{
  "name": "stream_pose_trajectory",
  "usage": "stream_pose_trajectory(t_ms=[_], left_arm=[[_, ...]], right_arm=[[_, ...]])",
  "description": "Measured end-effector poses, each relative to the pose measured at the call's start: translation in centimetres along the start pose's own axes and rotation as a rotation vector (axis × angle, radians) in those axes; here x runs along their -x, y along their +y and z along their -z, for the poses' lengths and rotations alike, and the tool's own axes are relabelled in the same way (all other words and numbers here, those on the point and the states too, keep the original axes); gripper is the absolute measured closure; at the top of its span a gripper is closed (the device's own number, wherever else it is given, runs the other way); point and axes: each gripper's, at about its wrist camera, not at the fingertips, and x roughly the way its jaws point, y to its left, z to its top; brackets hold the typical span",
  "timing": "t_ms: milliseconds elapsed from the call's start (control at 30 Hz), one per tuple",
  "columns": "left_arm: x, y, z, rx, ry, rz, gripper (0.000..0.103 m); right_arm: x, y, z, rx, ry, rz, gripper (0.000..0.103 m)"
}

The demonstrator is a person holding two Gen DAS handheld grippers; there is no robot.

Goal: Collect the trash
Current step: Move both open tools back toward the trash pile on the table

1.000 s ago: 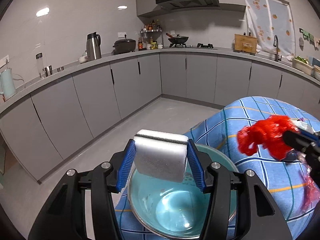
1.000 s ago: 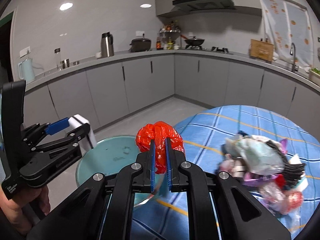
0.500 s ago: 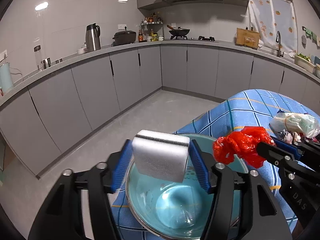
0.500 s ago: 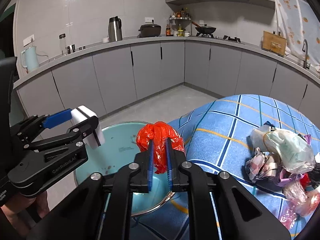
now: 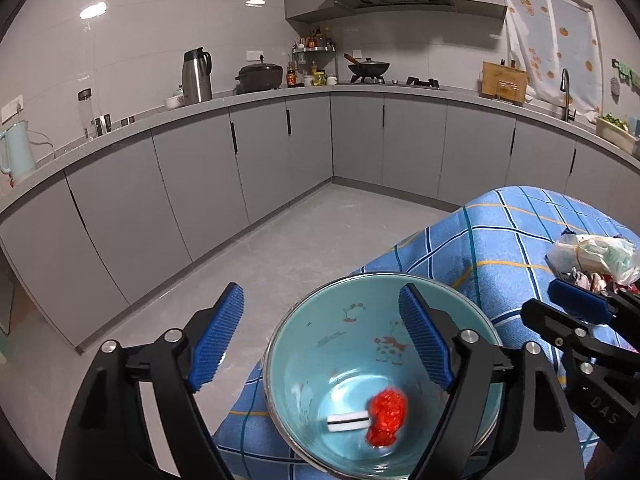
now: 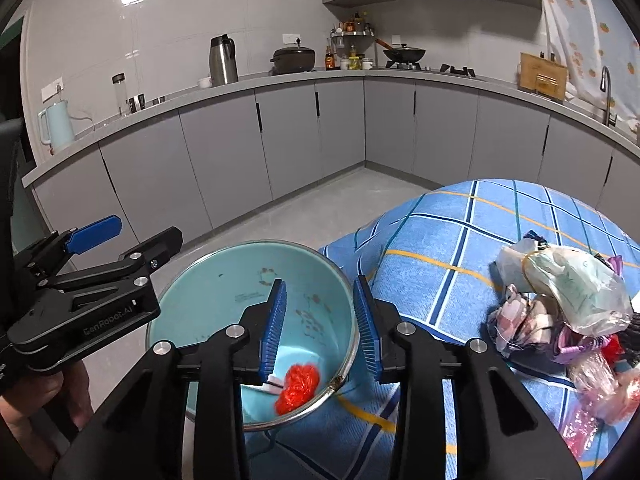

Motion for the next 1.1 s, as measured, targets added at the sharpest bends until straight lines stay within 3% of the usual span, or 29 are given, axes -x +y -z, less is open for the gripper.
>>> stream_pose_trajectory(t_ms=[67,400,900,1100], left_arm=[[0.2,-0.1,-0.1,0.000,-0.006,-0.002,0.015],[2.1,-1.0,-0.4,-0.001,-0.042,0.001,0.008],[6.2,-7.5,0.1,-0.101,-0.076,0.117,0.006],[7.2,-10.6,0.3,-0.135,-0.081,0.178,0.006]], right_arm=[[0.5,-0.1,-0.1,-0.001,-0.005,0.006,0.065],[3.6,-1.5,0.4,-0.022,-0.030,0.052,0.061],[11.1,-5.8,2.7,-0.067,-0.110,0.164,0.053],[14.4,-9.2,4.6,-0.118,-0.129,0.256,0.051]])
